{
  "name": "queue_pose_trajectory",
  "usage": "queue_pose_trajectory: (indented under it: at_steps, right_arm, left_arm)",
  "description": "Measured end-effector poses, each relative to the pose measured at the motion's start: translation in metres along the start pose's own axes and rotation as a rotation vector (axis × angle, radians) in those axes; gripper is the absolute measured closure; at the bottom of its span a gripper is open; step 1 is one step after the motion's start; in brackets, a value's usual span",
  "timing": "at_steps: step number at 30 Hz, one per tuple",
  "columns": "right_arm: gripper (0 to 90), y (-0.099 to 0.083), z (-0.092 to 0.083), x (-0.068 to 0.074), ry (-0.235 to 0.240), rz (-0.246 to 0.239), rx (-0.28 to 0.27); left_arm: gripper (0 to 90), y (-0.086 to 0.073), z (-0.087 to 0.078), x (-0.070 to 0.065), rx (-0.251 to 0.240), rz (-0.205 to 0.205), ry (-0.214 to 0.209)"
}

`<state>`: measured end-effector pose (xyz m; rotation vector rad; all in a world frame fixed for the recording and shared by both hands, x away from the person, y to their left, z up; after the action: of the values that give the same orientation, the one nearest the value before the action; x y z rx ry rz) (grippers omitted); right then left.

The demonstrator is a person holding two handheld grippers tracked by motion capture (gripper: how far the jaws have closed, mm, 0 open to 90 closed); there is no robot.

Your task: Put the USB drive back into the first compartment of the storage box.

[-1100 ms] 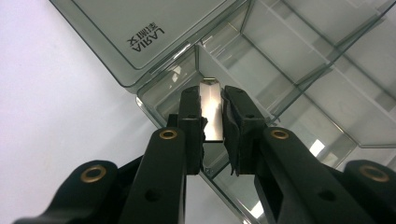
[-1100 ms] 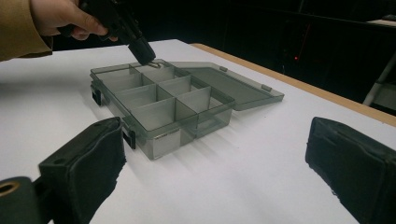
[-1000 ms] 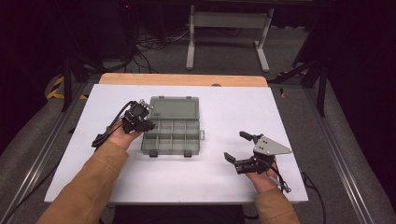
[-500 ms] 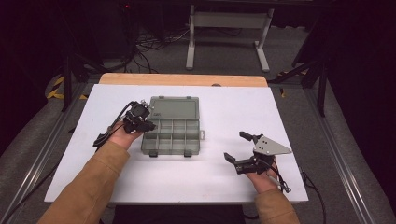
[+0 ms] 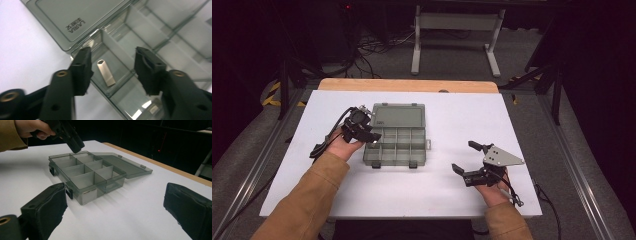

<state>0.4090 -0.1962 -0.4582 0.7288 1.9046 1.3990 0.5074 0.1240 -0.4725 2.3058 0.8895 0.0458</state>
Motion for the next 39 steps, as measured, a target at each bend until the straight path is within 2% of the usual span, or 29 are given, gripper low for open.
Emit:
queue_pose_trajectory:
  at_steps: [5, 10, 16, 23, 26, 30, 37, 39]
  right_arm:
    - [5.3, 0.0, 0.0, 0.0, 0.002, 0.001, -0.001]
    - [5.3, 0.0, 0.001, 0.0, 0.002, -0.001, 0.0]
    - [5.3, 0.0, 0.001, 0.0, 0.001, -0.001, -0.001]
    - [5.3, 0.0, 0.001, 0.0, 0.003, 0.0, 0.0]
    - [5.3, 0.0, 0.001, 0.0, 0.002, -0.001, 0.002]
    - [5.3, 0.0, 0.001, 0.001, 0.003, 0.0, -0.001]
    - [5.2, 0.0, 0.001, 0.001, 0.005, 0.008, -0.004]
    - [5.2, 0.0, 0.001, 0.001, 0.005, 0.008, -0.003]
  left_arm:
    - [33.9, 0.004, -0.01, -0.008, -0.049, 0.023, -0.025]
    - [16.1, 0.007, -0.017, -0.018, -0.083, 0.047, -0.033]
    - [4.7, 0.008, -0.025, -0.028, -0.112, 0.069, -0.036]
    - [2.1, 0.006, -0.035, -0.039, -0.132, 0.101, -0.045]
    - [2.1, 0.005, -0.04, -0.047, -0.156, 0.13, -0.064]
    - [2.1, 0.004, -0.044, -0.054, -0.171, 0.156, -0.062]
    - [1.2, -0.002, -0.055, -0.067, -0.23, 0.209, -0.082]
    - [1.0, -0.005, -0.059, -0.07, -0.261, 0.224, -0.091]
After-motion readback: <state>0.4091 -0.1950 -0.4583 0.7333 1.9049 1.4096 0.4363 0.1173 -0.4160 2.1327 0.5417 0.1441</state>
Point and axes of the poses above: each handheld gripper's, and its own axes: z roughly forward along the jaws, y roughly out of its top, x roughly to its left, the point moved 8 cm from there along z, roughly forward along the jaws, and after that the axes turned 11 degrees about -y, right-handed, at the moved point
